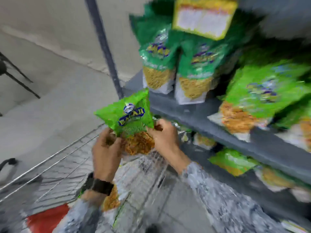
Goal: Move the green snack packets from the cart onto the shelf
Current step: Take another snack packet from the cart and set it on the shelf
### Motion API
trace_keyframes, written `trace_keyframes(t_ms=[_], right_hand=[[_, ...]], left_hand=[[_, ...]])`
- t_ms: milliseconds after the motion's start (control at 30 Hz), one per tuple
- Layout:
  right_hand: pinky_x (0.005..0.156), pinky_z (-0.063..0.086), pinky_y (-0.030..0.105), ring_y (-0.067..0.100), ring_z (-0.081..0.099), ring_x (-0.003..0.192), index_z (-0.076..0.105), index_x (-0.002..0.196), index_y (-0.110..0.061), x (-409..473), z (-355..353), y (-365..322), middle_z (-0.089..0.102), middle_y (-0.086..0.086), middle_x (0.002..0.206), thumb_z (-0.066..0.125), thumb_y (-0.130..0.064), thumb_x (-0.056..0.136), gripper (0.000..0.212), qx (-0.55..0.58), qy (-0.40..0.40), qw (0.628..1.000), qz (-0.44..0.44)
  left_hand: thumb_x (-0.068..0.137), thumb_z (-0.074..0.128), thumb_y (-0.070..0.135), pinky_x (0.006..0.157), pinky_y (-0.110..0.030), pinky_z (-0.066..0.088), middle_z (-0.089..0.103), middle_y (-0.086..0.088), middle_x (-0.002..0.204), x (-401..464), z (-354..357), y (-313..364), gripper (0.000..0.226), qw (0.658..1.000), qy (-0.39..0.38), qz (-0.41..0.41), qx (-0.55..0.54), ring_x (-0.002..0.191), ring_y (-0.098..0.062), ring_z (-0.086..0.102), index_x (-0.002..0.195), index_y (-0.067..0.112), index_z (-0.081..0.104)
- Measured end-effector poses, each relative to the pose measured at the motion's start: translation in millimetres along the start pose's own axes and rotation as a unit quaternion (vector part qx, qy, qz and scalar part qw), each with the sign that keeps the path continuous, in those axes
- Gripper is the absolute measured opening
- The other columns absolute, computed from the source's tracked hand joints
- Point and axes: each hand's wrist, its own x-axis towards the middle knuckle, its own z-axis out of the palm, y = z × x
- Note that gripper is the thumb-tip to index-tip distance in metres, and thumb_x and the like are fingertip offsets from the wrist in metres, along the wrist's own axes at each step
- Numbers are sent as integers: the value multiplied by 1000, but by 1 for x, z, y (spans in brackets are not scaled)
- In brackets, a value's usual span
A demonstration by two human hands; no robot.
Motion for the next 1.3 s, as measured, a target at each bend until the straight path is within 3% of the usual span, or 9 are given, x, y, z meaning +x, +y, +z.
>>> trace_keyframes(t_ms=[133,267,433,600,767,867,967,1133,1300], right_hand=[[69,54,48,24,63,70,70,83,-10,-44,-154,-24,75,14,80,80,-25,77,19,77,94,992,-27],[57,44,20,-2,53,55,69,68,-25,-94,-293,6,66,-16,57,81,-10,77,22,128,197,971,-42],[52,42,15,-2,56,49,68,80,-14,-111,-410,51,68,-9,61,80,-1,80,18,169,337,926,0],[68,44,32,15,55,66,71,89,-5,-84,-445,100,62,-1,70,84,-4,76,19,135,359,921,73],[57,46,19,10,56,57,63,71,-25,-81,-440,121,61,-18,53,88,-14,73,27,108,382,913,90],[79,55,26,-7,66,74,64,93,-31,-93,-435,109,72,-15,83,86,-20,76,30,56,438,896,44],[97,53,35,15,68,104,64,121,-16,-102,-421,79,71,0,115,78,-20,84,40,-87,493,861,-91],[122,35,42,31,43,146,50,147,-12,-78,-344,8,51,12,150,68,-22,86,64,-323,308,841,-305],[126,15,62,38,3,161,14,164,-24,-40,-205,-36,8,15,173,69,-36,82,100,-470,66,814,-335]], left_hand=[[83,63,8,66,-34,50,70,-21,75,-44,53,123,8,981,-127,120,-79,69,-11,52,88,6,68],[81,68,35,62,-44,44,59,-3,60,-98,135,209,23,946,-261,185,-54,62,-16,47,78,12,66],[88,73,36,68,-48,53,69,-13,72,-155,246,283,34,916,-295,268,40,77,-38,66,78,5,62],[90,74,15,90,-50,55,75,-29,108,-168,324,285,28,927,-343,153,-11,106,-43,70,107,-6,71],[93,71,22,95,-45,56,77,-18,113,-168,339,263,35,927,-342,154,2,109,-32,72,120,-1,71],[92,72,27,97,-38,57,77,-7,119,-169,327,259,46,921,-338,192,15,111,-25,73,134,10,66],[90,73,30,93,-27,58,78,8,116,-164,297,253,48,914,-300,273,13,107,-13,75,137,24,65],[95,58,41,104,-35,49,62,0,144,-117,207,220,59,895,-109,420,108,131,-20,56,151,29,46],[94,59,35,126,-47,27,28,-16,169,-43,90,143,76,900,-16,342,271,158,-35,24,162,18,29]])
